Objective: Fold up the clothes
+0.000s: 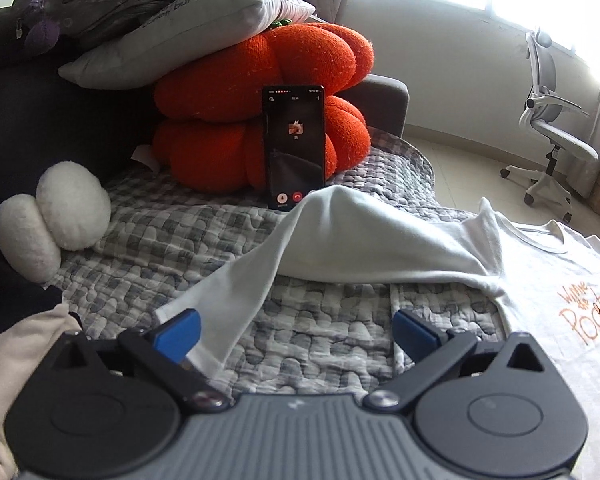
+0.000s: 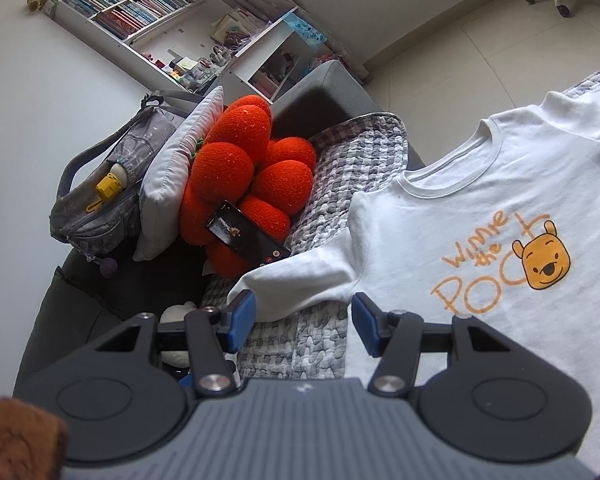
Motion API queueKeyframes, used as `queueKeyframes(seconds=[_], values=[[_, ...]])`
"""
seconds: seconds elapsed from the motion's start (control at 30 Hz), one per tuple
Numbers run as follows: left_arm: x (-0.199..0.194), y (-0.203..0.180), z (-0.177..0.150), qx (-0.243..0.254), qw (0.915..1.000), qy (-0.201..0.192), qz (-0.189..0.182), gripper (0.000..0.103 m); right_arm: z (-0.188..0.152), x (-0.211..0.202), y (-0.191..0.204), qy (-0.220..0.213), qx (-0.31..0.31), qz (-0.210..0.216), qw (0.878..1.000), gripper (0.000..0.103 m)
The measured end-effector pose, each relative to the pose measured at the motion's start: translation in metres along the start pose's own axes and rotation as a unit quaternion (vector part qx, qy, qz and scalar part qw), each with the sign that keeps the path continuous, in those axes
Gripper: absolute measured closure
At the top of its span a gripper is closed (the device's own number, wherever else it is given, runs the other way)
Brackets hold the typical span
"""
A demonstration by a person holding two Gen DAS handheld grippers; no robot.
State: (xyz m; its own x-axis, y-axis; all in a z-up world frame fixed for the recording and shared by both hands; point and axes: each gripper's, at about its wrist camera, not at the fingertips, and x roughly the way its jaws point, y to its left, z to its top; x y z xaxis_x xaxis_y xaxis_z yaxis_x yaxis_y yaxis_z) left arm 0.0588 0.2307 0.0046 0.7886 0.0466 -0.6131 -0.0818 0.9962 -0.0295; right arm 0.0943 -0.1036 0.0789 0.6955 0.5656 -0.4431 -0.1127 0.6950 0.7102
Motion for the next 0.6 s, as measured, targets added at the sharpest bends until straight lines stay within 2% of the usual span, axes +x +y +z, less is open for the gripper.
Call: queueKeyframes(seconds=[0.33, 0.6], values=[[0.018, -0.005, -0.004, 0.027, 0.9992, 0.006, 0.028, 0.001, -0.006, 0.015, -0.005, -0.009, -0.053, -0.025, 0.998, 0.046], [0.041, 0.006, -0.017, 0.041, 0.9966, 0.015, 0.070, 0.001, -0.005, 0.055, -0.018, 0.007, -0.082, -0.035, 0.996, 0.045]])
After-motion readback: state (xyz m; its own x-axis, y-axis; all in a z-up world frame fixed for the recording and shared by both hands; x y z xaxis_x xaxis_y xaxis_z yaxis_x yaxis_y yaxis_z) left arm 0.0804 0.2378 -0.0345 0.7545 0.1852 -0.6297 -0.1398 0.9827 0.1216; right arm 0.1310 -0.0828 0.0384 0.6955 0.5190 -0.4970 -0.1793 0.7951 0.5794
